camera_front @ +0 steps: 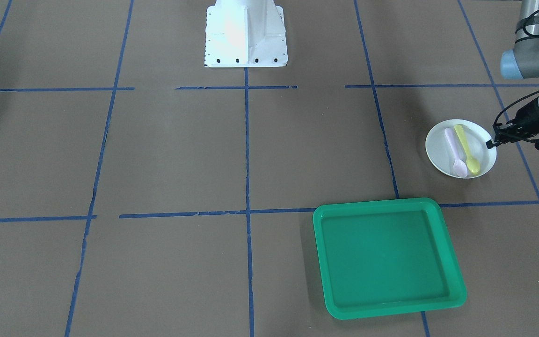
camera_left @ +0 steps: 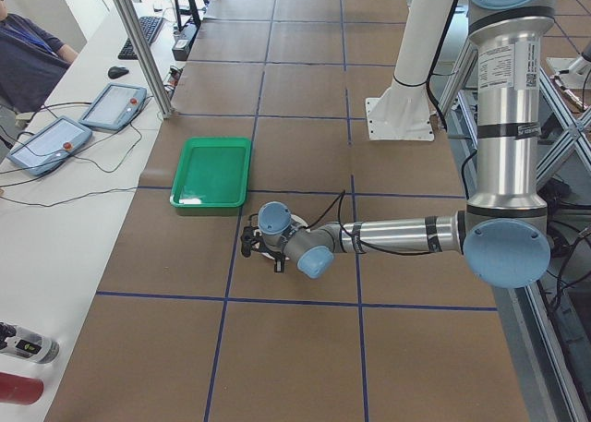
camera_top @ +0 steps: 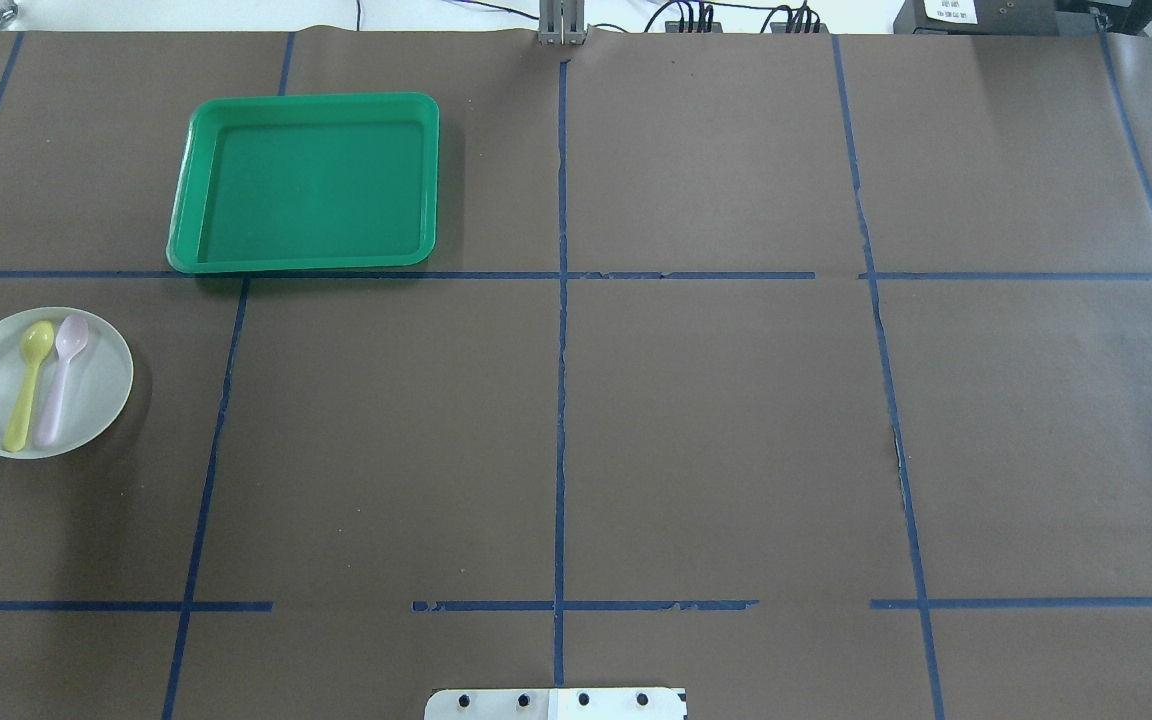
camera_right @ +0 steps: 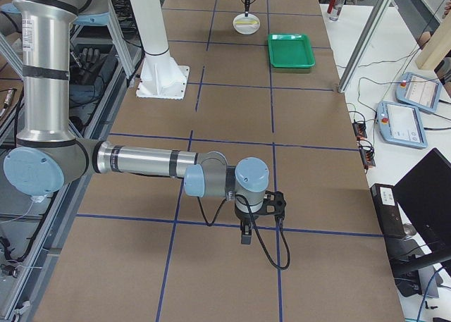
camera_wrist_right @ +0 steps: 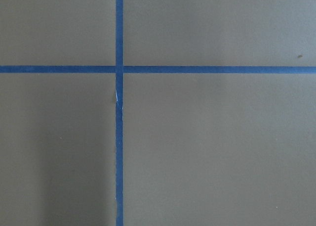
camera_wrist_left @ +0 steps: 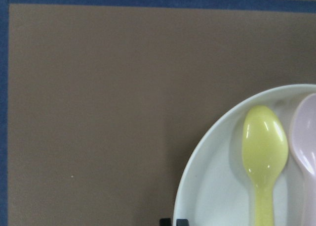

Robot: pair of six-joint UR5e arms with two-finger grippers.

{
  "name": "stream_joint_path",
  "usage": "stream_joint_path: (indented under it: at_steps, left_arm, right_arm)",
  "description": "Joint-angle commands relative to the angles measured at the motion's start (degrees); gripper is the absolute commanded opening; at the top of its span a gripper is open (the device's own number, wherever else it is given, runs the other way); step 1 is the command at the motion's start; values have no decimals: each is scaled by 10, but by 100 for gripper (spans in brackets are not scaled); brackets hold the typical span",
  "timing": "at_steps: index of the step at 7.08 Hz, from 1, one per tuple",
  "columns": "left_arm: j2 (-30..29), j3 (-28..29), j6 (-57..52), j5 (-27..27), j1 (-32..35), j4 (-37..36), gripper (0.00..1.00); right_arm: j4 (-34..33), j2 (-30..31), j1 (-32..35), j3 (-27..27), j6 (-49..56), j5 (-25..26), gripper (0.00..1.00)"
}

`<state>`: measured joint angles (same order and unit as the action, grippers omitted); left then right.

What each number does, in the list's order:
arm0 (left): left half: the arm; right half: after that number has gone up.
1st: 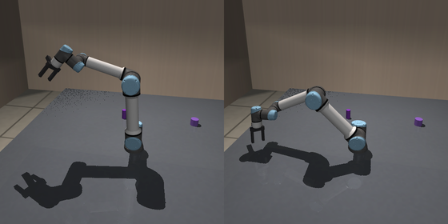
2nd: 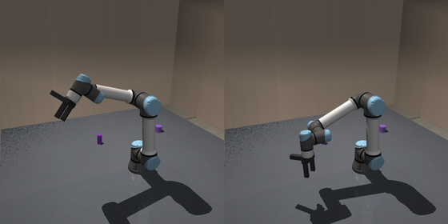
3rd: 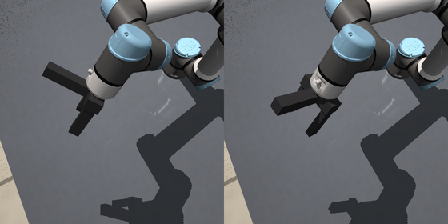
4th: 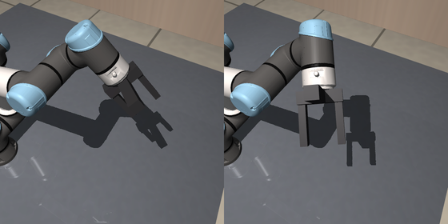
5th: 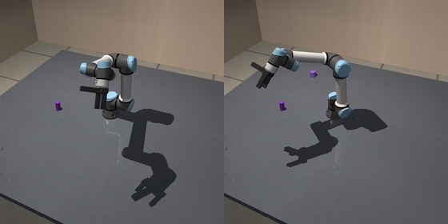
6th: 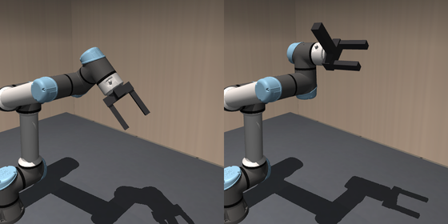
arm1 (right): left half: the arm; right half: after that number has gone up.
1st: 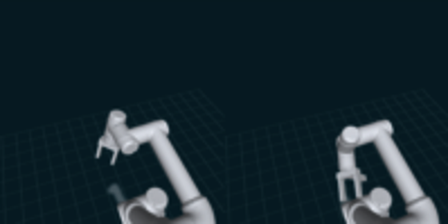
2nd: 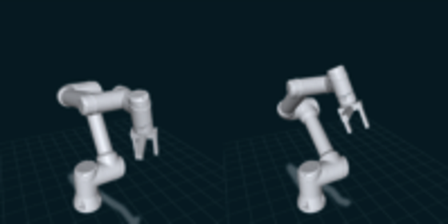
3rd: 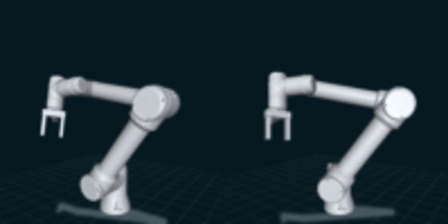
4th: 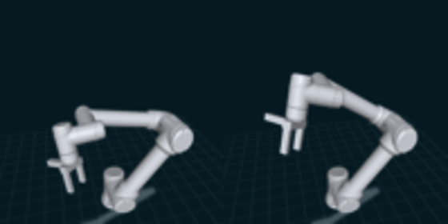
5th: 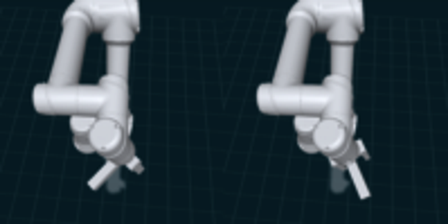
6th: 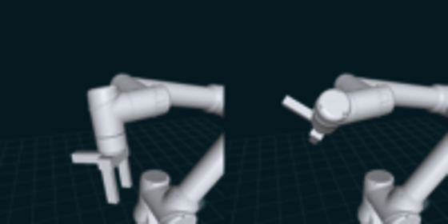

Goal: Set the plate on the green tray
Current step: 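Lift the plate with the left gripper and carry it onto the green tray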

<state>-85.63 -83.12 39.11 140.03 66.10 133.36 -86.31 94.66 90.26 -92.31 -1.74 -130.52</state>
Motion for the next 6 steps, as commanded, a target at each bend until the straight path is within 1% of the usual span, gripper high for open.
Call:
stream_joint_path:
  at_steps: [1, 2, 3, 4, 6]
  left_arm:
    - [4, -2, -18, 97, 36, -1, 0]
    - [3, -3, -18, 118, 47, -1, 0]
    - [1, -3, -16, 128, 61, -2, 0]
    - [-11, -7, -1, 128, 63, -18, 0]
    - [-115, -5, 72, 122, 63, -92, 0]
  right_arm:
    - [0, 0, 0, -1, 0, 0, 100]
    - [0, 0, 0, -1, 0, 1, 100]
    - [0, 0, 0, -1, 0, 0, 100]
    - [0, 0, 0, -1, 0, 0, 100]
    - [0, 0, 0, -1, 0, 0, 100]
